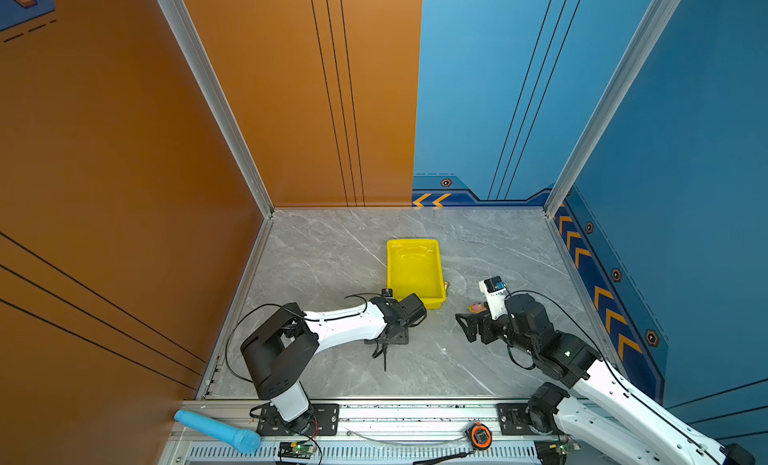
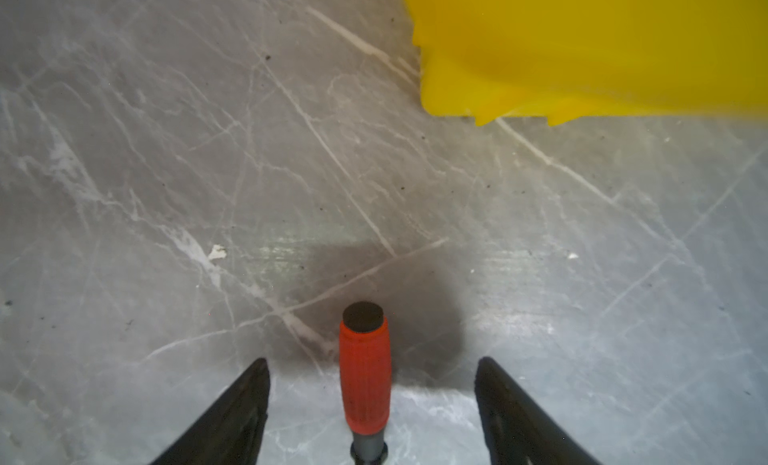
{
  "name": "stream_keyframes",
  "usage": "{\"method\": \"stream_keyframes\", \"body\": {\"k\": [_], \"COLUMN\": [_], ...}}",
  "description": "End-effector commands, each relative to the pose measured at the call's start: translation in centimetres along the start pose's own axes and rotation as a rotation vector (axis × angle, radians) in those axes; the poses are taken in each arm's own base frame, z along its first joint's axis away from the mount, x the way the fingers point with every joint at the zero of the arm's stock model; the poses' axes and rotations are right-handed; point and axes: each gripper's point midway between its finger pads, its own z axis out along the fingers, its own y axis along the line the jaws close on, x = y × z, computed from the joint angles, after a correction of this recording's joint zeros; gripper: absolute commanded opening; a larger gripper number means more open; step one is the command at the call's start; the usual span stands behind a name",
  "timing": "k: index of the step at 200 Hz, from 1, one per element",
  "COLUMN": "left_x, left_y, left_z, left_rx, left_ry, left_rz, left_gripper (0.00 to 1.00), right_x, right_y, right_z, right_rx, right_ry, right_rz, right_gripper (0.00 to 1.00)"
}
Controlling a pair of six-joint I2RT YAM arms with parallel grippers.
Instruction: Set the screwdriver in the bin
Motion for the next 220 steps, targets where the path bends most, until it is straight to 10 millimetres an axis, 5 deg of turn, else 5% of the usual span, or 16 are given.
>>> {"method": "stream_keyframes", "body": {"k": [1, 78, 157, 220], "left_x": [-0.1, 0.4, 1.2, 1.6], "left_y": [0.2, 0.4, 0.8, 0.8], "left_z": [0.3, 1.3, 2.2, 2.0], "left_rx": [-0.021, -0.013, -0.039, -0.038], "left_ry": [0.005, 0.037, 0.058, 0.052], "left_rz": [-0.017, -0.038, -0.050, -0.054], "left_gripper": [0.76, 0.67, 0.46, 0.20], "right_x": [-0.4, 2.0, 1.8, 1.4], "right_y": [3.2, 8.4, 9.0, 8.5], "right_z": [-0.9, -1.3, -1.4, -1.9], "right_rx": [-0.180, -0.366, -0.361, -0.336], "right_ry": [-0.096, -0.100, -0.103, -0.128], "right_rz": [-0.128, -0.294, -0.321, -0.312], "right_gripper": [1.00, 1.00, 1.00, 1.00]}}
